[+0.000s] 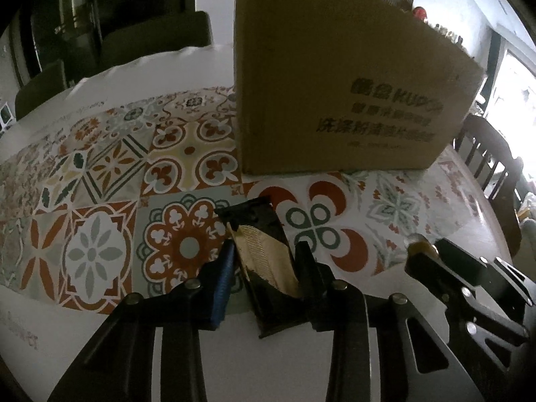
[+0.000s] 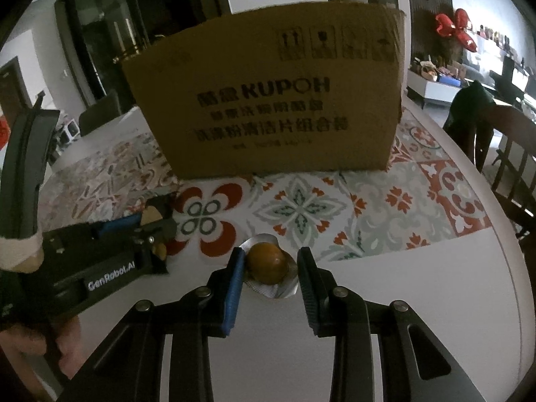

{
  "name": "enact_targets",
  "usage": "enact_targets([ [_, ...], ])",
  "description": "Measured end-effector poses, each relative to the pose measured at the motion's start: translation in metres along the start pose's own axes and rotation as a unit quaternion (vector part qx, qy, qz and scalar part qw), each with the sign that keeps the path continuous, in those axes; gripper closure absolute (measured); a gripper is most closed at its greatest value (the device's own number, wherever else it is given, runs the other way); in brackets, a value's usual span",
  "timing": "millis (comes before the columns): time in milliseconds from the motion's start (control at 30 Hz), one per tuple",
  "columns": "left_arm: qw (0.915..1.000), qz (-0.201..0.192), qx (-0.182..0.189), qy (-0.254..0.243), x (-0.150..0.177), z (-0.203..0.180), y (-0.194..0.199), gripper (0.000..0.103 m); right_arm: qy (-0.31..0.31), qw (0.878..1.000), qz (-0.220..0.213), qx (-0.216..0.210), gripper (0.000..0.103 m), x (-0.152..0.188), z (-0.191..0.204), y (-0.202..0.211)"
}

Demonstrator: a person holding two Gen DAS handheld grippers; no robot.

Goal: Organize snacks
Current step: 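Close the left tool on the black-gold snack while the right tool closes on the brown candy, then lift and carry the black-gold snack and brown candy over the box with both tools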

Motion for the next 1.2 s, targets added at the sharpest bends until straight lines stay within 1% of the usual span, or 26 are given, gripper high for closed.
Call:
enact_targets([
  [267,0.9995,-0.029,0.006,-0.011,-0.009,-0.006,0.029,0.067,-0.001,1.0,-0.021,-0.012,0.07,-0.013,0.003,0.015],
  [700,0.9961,-0.084,0.015,-0.023,-0.028,-0.015,0.075,0.068,0.007,0.997,-0.076,-0.016,0.07,-0.035,0.009,0.057],
  [933,0.9929,-0.113,0.022,-0.033,-0.039,-0.023,0.099,0.068,0.007,0.994,-0.112,-0.014,0.07,-0.051,0.009,0.083],
  [1200,0.986,-0.156,0.029,-0.051,-0.061,-0.034,0.127,0.068,0.006,0.988,-0.155,-0.008,0.07,-0.075,0.003,0.11],
])
Point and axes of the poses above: each gripper's, at about its wrist camera, not at the fingertips, and y roughly against the way its jaws point, z to its left, x to its underside, the point moved 8 cm from there along -y, roughly the way its jaws point
